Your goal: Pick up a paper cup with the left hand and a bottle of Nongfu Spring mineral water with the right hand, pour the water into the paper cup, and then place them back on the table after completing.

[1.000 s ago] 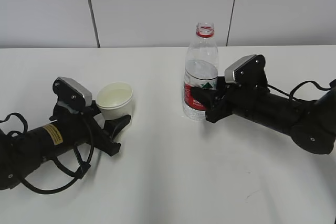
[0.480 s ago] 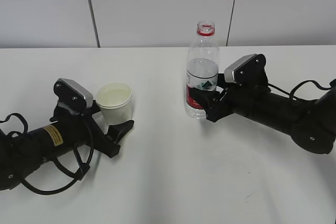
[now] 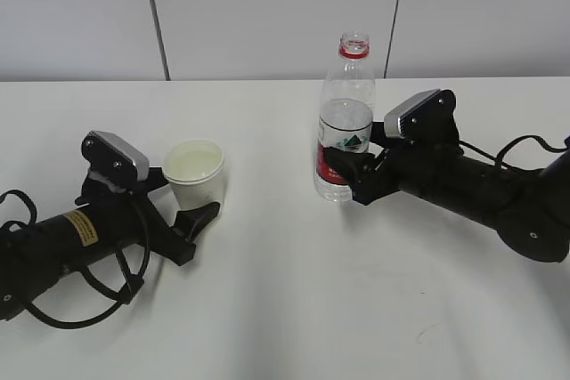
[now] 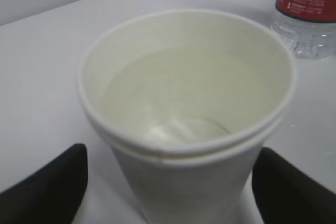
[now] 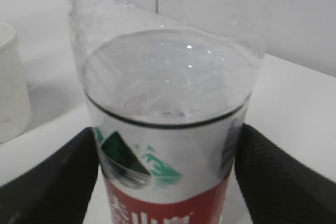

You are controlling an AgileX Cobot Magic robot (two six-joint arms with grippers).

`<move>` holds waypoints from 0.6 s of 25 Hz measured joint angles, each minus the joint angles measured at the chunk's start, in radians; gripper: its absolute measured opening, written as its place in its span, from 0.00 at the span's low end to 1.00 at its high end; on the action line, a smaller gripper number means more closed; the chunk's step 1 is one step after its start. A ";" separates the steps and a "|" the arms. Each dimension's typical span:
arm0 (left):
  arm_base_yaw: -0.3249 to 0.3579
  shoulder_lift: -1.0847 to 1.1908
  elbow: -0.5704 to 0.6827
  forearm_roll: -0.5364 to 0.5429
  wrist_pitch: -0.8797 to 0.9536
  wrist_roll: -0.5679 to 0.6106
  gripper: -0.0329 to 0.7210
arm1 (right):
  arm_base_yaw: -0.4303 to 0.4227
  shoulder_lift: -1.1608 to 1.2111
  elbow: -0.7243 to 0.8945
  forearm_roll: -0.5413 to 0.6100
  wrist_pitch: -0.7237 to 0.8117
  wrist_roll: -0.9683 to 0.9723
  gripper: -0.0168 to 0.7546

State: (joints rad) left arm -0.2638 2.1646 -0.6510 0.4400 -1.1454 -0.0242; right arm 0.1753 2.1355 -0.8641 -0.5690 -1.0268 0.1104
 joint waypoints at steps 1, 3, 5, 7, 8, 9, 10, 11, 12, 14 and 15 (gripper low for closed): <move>0.000 -0.008 0.006 0.004 0.002 0.000 0.82 | 0.000 -0.004 0.008 0.007 0.000 0.000 0.79; 0.000 -0.022 0.018 0.006 0.002 0.000 0.82 | 0.000 -0.028 0.033 0.028 0.004 0.000 0.79; 0.002 -0.036 0.031 0.006 0.002 0.000 0.82 | 0.000 -0.056 0.061 0.049 0.003 0.000 0.79; 0.012 -0.049 0.040 0.011 0.002 0.000 0.82 | 0.000 -0.077 0.085 0.071 0.003 -0.002 0.79; 0.021 -0.058 0.047 0.011 0.001 0.000 0.82 | 0.000 -0.083 0.097 0.077 0.003 -0.002 0.79; 0.030 -0.069 0.057 0.011 0.002 0.000 0.82 | 0.000 -0.088 0.107 0.081 0.003 -0.002 0.79; 0.040 -0.077 0.068 0.011 0.002 0.000 0.82 | 0.000 -0.090 0.114 0.087 0.003 -0.002 0.79; 0.047 -0.089 0.084 0.011 0.002 0.000 0.82 | 0.000 -0.092 0.123 0.087 0.003 -0.002 0.79; 0.056 -0.100 0.101 0.009 0.002 0.000 0.82 | 0.000 -0.092 0.133 0.089 0.003 -0.002 0.79; 0.071 -0.117 0.134 -0.002 0.001 0.000 0.82 | 0.000 -0.092 0.142 0.094 0.004 -0.002 0.79; 0.079 -0.124 0.151 -0.008 0.002 0.000 0.82 | 0.000 -0.092 0.146 0.101 0.004 -0.004 0.79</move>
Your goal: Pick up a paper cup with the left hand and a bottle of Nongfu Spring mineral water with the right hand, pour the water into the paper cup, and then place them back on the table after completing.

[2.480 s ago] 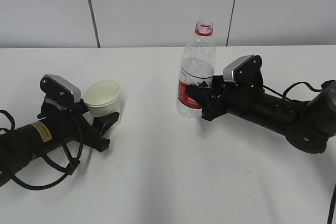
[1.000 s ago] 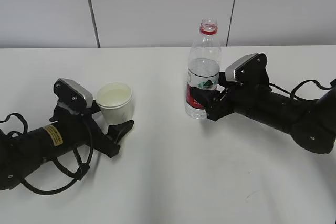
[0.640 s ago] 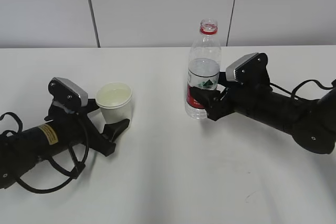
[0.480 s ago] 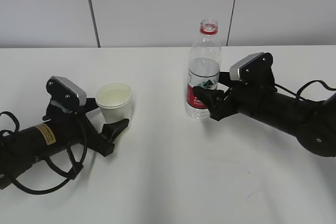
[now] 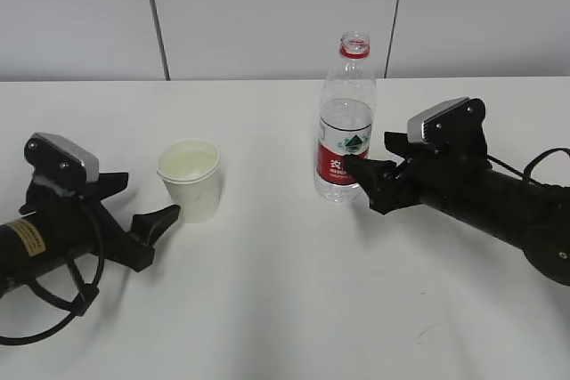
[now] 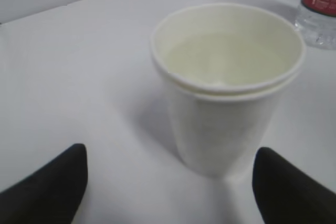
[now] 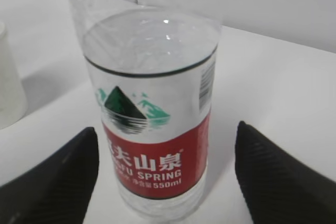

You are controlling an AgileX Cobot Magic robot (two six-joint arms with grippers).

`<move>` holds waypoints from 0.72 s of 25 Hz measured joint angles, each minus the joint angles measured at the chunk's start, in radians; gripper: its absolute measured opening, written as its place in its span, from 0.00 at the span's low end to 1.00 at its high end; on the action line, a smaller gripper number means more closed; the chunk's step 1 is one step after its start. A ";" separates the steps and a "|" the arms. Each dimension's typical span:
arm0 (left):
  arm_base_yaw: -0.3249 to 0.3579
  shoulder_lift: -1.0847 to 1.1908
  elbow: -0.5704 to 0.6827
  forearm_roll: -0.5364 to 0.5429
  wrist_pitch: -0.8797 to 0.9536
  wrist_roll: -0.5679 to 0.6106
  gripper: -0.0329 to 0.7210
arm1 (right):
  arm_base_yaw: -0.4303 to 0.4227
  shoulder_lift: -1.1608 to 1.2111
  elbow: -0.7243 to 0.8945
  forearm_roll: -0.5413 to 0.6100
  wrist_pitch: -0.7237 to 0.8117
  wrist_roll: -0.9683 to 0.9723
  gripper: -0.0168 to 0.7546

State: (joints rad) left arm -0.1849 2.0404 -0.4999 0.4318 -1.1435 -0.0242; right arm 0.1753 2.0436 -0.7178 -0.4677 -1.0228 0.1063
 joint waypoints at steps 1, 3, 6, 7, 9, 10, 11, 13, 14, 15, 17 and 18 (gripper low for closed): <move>0.008 -0.007 0.014 -0.005 0.000 0.000 0.82 | 0.000 -0.001 0.005 0.011 0.000 0.000 0.79; 0.022 -0.016 0.030 -0.011 0.000 0.000 0.82 | 0.000 -0.002 0.007 0.031 0.000 -0.006 0.79; 0.035 -0.031 0.039 -0.014 -0.001 0.000 0.82 | 0.000 -0.002 0.016 0.056 0.000 -0.008 0.79; 0.036 -0.034 0.039 -0.014 0.000 0.000 0.82 | 0.000 -0.002 0.022 0.063 0.000 -0.009 0.79; 0.037 -0.047 0.040 -0.019 0.000 0.000 0.82 | -0.001 -0.002 0.029 0.072 0.000 -0.012 0.79; 0.037 -0.051 0.040 -0.026 -0.001 0.000 0.82 | -0.008 -0.002 0.033 0.077 0.000 -0.014 0.79; 0.037 -0.056 0.040 -0.036 -0.001 0.000 0.82 | -0.013 -0.002 0.033 0.077 0.002 -0.014 0.79; 0.037 -0.062 0.040 -0.061 -0.001 0.000 0.82 | -0.027 -0.003 0.033 0.085 0.002 -0.015 0.79; 0.037 -0.065 0.040 -0.078 -0.001 0.000 0.82 | -0.037 -0.003 0.033 0.093 0.002 -0.017 0.79; 0.038 -0.066 0.040 -0.092 -0.001 0.000 0.82 | -0.046 -0.003 0.033 0.099 0.002 -0.017 0.79; 0.046 -0.066 0.040 -0.117 -0.001 0.000 0.82 | -0.067 -0.003 0.035 0.108 0.002 -0.019 0.79; 0.055 -0.066 0.040 -0.126 -0.001 0.000 0.82 | -0.079 -0.004 0.035 0.112 0.002 -0.019 0.79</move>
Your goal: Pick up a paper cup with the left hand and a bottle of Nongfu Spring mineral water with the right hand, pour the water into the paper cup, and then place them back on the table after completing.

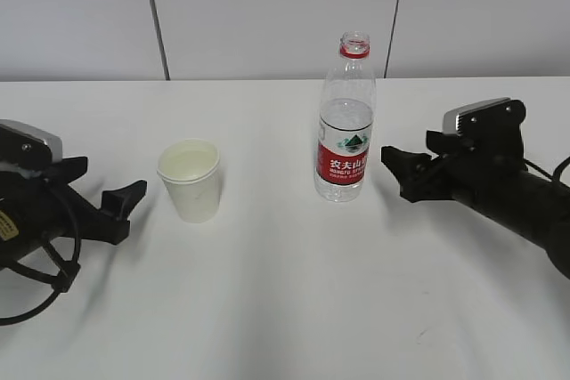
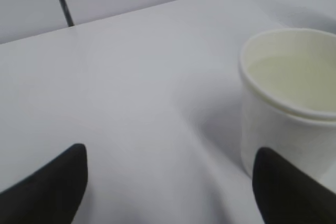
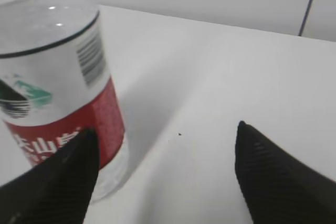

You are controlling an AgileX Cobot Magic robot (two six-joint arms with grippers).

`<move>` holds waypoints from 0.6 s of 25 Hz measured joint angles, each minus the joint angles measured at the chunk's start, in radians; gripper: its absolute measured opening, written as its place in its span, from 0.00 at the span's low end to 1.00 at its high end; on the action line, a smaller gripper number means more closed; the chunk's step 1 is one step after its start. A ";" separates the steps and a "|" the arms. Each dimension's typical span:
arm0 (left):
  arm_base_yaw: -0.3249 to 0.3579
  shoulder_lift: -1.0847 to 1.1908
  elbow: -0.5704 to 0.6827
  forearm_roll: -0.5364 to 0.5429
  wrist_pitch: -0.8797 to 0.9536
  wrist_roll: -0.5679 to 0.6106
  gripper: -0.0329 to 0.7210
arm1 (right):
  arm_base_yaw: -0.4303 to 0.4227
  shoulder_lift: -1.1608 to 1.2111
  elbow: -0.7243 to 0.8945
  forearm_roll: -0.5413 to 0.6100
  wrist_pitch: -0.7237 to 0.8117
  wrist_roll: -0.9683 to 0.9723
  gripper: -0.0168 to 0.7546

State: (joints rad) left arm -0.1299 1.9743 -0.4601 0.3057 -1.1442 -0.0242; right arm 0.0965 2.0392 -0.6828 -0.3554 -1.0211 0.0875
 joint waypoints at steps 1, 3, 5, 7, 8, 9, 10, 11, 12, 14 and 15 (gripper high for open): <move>0.011 0.000 0.000 -0.008 0.000 0.000 0.82 | -0.010 0.000 0.000 0.006 0.000 0.000 0.79; 0.034 0.000 0.000 -0.034 0.000 0.000 0.82 | -0.036 0.000 0.000 0.010 0.000 0.000 0.79; 0.061 0.000 0.000 -0.050 0.000 0.002 0.82 | -0.066 0.000 0.000 0.012 0.000 0.000 0.79; 0.084 0.000 0.000 -0.060 0.000 0.005 0.82 | -0.098 -0.002 0.000 0.024 0.000 0.000 0.79; 0.096 0.000 0.000 -0.061 0.000 0.007 0.82 | -0.115 -0.002 0.000 0.037 0.000 0.000 0.79; 0.106 0.000 0.000 -0.062 0.000 0.010 0.82 | -0.131 -0.002 0.000 0.051 0.000 0.000 0.79; 0.114 0.000 0.000 -0.064 0.000 0.013 0.82 | -0.154 -0.002 0.000 0.064 0.000 0.000 0.79; 0.123 0.000 0.000 -0.069 0.000 0.024 0.82 | -0.171 -0.002 0.000 0.075 0.000 0.000 0.79; 0.132 0.000 0.000 -0.076 0.000 0.024 0.82 | -0.188 -0.002 0.000 0.079 0.000 0.000 0.79; 0.144 0.000 0.000 -0.098 0.000 0.048 0.82 | -0.224 -0.002 0.000 0.089 0.002 -0.001 0.79; 0.149 0.000 0.000 -0.110 0.000 0.065 0.82 | -0.236 -0.002 0.000 0.088 0.005 -0.001 0.79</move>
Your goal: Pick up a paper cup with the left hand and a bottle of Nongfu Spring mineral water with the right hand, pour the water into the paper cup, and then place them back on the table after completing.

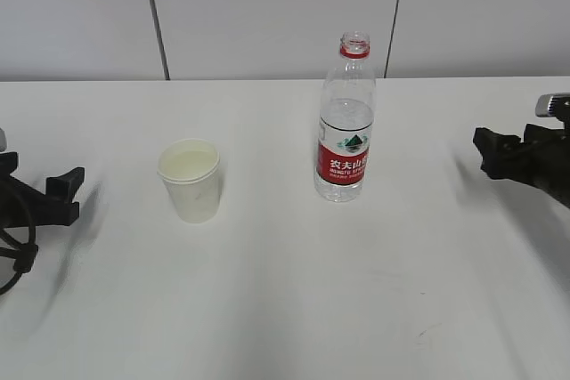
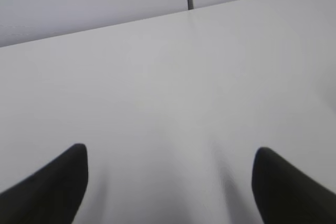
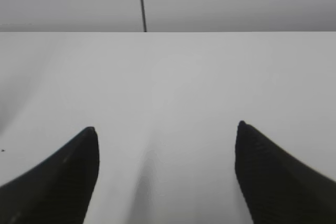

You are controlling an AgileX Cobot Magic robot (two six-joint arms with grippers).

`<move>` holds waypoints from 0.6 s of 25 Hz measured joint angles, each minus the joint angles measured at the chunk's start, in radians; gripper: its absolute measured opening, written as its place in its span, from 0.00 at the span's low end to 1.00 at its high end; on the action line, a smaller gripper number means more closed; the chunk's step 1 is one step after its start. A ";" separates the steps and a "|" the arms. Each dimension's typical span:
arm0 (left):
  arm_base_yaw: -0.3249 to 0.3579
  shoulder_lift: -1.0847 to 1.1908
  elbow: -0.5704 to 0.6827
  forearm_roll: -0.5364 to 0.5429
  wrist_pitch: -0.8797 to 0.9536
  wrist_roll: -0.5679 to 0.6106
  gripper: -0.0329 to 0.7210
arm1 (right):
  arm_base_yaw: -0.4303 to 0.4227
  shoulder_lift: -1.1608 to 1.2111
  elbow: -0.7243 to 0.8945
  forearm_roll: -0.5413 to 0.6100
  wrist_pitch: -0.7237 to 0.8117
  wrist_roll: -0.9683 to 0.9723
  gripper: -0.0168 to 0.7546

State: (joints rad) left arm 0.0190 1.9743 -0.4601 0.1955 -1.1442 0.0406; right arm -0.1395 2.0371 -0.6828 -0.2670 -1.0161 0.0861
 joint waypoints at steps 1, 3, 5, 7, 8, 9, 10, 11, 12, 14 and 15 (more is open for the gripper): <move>0.004 0.000 0.000 -0.012 0.000 0.013 0.81 | -0.011 0.000 0.000 0.002 0.007 0.000 0.79; 0.006 0.000 0.000 -0.027 0.000 0.022 0.81 | -0.027 0.000 0.000 0.003 0.018 0.000 0.79; 0.006 -0.001 0.000 -0.033 0.001 0.025 0.81 | -0.030 0.000 0.000 0.004 0.022 0.000 0.79; 0.006 -0.018 -0.012 -0.033 0.056 0.027 0.80 | -0.031 -0.004 -0.003 -0.002 0.049 0.000 0.79; 0.006 -0.037 -0.025 -0.034 0.121 0.027 0.80 | -0.031 -0.009 -0.010 -0.004 0.080 0.000 0.79; 0.006 -0.058 -0.046 -0.037 0.199 0.028 0.80 | -0.031 -0.018 -0.025 -0.006 0.145 0.000 0.79; 0.006 -0.088 -0.070 -0.042 0.281 0.029 0.80 | -0.031 -0.029 -0.040 -0.006 0.202 0.000 0.79; 0.006 -0.122 -0.096 -0.051 0.347 0.029 0.80 | -0.031 -0.046 -0.061 -0.007 0.275 0.000 0.79; 0.006 -0.157 -0.119 -0.069 0.422 0.029 0.79 | -0.031 -0.063 -0.081 -0.011 0.339 0.000 0.79; 0.006 -0.222 -0.174 -0.113 0.558 0.029 0.79 | -0.031 -0.110 -0.132 -0.027 0.498 0.026 0.79; 0.006 -0.254 -0.203 -0.126 0.633 0.029 0.79 | -0.031 -0.131 -0.156 -0.038 0.566 0.047 0.79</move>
State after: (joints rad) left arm 0.0254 1.7201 -0.6628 0.0692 -0.5109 0.0693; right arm -0.1700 1.9064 -0.8386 -0.3053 -0.4502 0.1332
